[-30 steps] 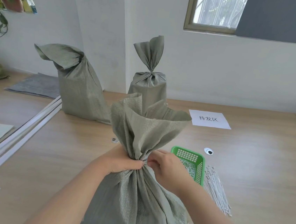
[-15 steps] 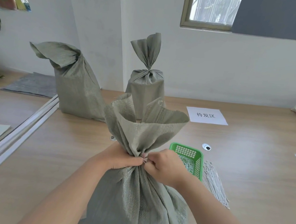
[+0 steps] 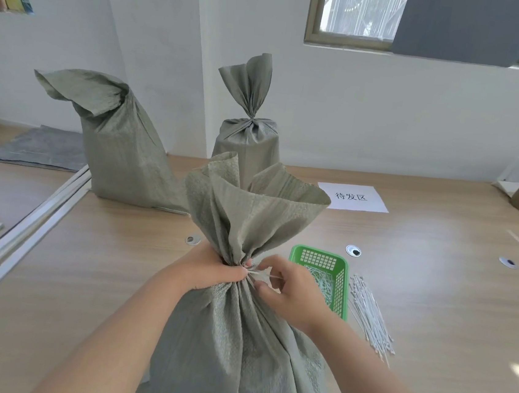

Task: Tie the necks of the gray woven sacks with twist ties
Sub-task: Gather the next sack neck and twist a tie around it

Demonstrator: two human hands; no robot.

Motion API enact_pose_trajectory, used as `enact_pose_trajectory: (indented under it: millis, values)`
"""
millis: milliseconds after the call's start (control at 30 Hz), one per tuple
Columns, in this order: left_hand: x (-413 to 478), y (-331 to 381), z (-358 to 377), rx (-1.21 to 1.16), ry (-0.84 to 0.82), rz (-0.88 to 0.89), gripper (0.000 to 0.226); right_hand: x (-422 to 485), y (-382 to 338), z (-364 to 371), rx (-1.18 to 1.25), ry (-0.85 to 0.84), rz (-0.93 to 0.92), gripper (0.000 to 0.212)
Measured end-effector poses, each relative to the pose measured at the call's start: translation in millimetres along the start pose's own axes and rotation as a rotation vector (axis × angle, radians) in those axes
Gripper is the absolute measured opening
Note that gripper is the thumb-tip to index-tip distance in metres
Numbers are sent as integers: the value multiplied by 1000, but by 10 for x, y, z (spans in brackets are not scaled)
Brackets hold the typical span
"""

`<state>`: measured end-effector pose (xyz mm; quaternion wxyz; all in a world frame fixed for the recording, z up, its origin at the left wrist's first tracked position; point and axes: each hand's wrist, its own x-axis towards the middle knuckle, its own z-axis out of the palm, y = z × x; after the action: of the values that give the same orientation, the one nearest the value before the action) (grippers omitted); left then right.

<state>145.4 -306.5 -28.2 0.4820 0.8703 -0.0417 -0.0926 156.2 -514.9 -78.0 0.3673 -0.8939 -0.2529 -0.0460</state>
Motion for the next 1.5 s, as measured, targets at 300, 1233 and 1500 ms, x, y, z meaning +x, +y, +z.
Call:
enact_pose_trajectory:
  millis: [300, 1233, 1500]
  values:
    - [39, -38, -28, 20, -29, 55, 13, -485, 438, -48, 46, 91, 344, 34]
    - [111, -185, 21, -68, 41, 90, 24, -2004, 1217, 827, -12, -236, 1136, 36]
    - [82, -205, -36, -51, 66, 84, 27, -1962, 1269, 820, -141, -282, 1158, 30]
